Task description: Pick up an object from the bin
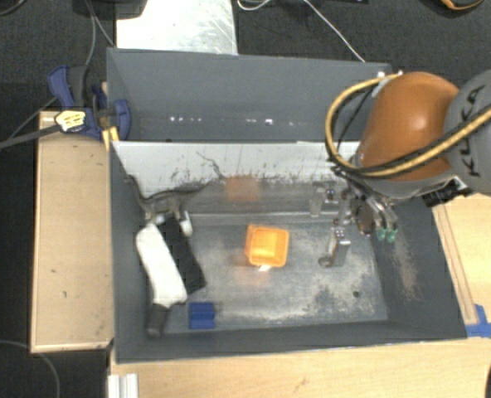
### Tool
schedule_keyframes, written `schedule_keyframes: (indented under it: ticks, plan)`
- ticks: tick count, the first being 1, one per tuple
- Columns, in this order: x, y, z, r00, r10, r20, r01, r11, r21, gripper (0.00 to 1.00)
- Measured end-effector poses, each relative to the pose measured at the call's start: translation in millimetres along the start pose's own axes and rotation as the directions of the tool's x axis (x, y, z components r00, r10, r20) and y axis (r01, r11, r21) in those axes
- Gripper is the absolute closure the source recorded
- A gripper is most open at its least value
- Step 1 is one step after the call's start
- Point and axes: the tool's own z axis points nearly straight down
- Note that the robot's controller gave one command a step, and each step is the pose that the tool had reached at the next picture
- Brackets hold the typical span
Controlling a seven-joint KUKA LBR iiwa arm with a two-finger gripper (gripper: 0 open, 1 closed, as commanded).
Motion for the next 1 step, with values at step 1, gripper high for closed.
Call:
schedule_keyframes:
  ticks: [1]
  plan:
    - [-1.6,-0.1,-4.7,1.000,0.000,0.009,0.000,1.000,0.000,0.00]
